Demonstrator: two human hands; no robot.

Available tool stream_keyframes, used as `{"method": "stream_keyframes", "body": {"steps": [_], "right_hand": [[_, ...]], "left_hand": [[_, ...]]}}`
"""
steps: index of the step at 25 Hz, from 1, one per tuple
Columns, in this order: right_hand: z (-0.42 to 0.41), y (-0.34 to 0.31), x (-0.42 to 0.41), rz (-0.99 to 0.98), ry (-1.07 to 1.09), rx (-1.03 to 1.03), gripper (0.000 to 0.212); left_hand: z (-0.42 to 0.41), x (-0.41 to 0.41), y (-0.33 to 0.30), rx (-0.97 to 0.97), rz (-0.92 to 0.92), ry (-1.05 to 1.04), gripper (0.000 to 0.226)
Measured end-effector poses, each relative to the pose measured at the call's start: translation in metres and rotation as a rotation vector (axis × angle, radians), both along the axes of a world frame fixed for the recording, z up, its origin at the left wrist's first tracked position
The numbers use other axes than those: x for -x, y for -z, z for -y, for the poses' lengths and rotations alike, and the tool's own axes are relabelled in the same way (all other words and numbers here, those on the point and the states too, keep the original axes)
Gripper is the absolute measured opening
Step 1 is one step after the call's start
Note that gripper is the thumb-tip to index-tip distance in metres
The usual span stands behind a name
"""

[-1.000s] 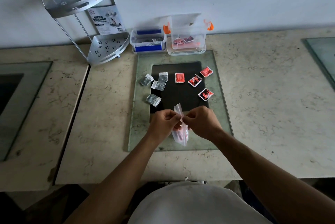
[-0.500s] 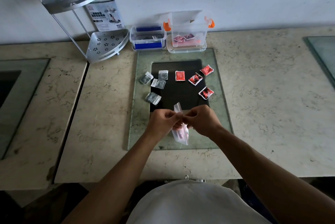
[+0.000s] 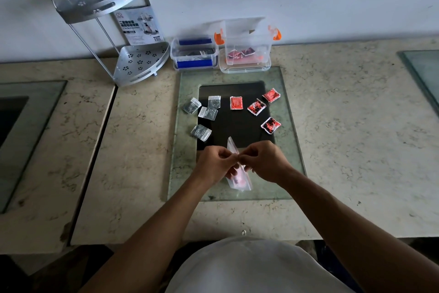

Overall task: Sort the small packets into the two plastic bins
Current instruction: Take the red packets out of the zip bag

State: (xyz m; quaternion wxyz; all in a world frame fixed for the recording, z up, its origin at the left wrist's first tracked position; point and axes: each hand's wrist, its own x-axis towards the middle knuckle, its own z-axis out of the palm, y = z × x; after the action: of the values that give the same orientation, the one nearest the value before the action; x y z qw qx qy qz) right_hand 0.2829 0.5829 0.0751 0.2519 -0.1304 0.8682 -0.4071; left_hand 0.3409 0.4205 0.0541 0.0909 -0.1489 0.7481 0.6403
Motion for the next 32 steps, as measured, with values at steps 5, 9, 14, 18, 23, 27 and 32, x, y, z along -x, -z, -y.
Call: {"method": "stream_keyframes", "body": {"steps": [5, 9, 14, 18, 23, 27, 32], "right_hand": [[0.002, -0.001, 0.000, -0.088, -0.074, -0.098, 0.009], [0.002, 0.001, -0.004, -0.058, -0.081, -0.091, 0.015], [0.003, 0.002, -0.007, -0.059, -0.086, -0.053, 0.014], [-0.006, 0.003, -0.008, -0.194, 0.045, -0.094, 0.010], [-0.030, -0.006, 0.008, -0.297, 0.116, -0.173, 0.013], [-0.025, -0.008, 0.008, -0.338, 0.122, -0.136, 0.014], [-0.028, -0.012, 0.010, -0.388, 0.136, -0.119, 0.010]], "left_hand": [[-0.005, -0.004, 0.000, 0.182, 0.055, 0.197, 0.040], [-0.004, -0.005, -0.002, 0.341, -0.016, 0.205, 0.043], [-0.003, -0.006, -0.001, 0.291, -0.076, 0.141, 0.045], [0.001, -0.004, -0.001, 0.384, -0.040, 0.117, 0.037], [0.034, 0.001, -0.004, 0.601, 0.043, 0.075, 0.045], [0.037, 0.005, -0.011, 0.638, -0.001, 0.067, 0.039], [0.036, 0.005, -0.010, 0.598, -0.004, 0.068, 0.040]]}}
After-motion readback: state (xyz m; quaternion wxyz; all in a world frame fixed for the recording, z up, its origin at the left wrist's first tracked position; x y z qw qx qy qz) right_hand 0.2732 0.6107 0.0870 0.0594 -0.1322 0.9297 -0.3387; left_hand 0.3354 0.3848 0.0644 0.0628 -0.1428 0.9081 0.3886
